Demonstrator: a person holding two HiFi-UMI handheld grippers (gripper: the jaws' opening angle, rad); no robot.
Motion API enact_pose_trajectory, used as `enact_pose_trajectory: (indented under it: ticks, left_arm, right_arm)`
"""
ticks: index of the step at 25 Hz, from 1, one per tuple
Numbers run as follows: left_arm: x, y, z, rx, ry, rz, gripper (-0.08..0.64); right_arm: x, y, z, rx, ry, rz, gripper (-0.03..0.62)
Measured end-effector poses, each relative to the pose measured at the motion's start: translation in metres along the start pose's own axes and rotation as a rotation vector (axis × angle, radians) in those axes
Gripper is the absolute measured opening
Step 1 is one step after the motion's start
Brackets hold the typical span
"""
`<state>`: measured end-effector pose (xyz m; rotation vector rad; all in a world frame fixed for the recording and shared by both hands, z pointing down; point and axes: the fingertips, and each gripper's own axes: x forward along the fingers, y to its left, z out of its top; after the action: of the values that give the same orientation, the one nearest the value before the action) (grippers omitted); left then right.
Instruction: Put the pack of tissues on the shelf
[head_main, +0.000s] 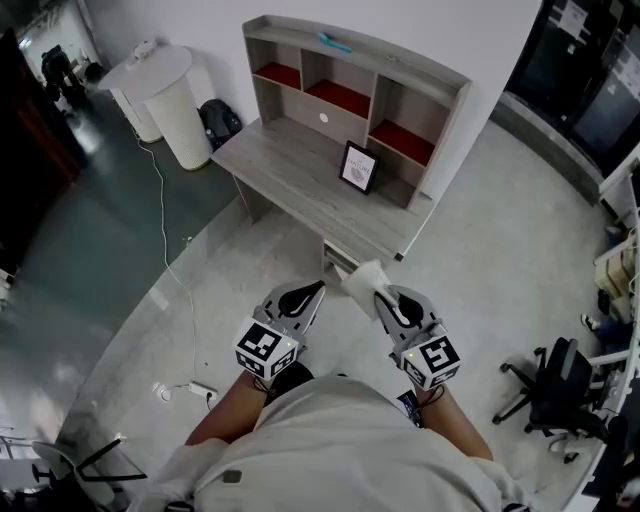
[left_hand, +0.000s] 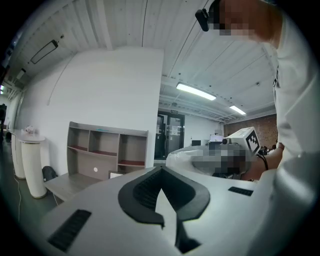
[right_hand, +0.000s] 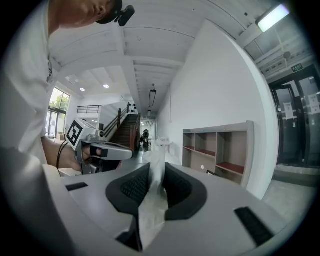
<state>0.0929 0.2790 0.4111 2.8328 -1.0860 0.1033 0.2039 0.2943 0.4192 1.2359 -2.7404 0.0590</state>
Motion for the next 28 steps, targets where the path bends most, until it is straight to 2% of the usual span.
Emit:
enact_pose_trajectory:
  ticks: [11, 22, 28]
  left_arm:
    - [-0.004, 0.075, -0.001, -0.017, -0.003, -0.002, 0.014]
    - [-0.032, 0.210, 0.017, -0.011, 0.004, -0.002, 0.014]
    - [-0.052, 0.260, 0.023, -0.015, 0.006, -0.006, 0.013]
  right_arm:
    - [0.077, 0.003, 0.007, 0.030, 0.000, -0.003, 0.084]
    - [0.207, 0.019, 0.035, 0.053, -0.003, -0.031, 0.084]
    - [0.264, 0.042, 0.046, 0.056, 0.017, -0.014, 0.084]
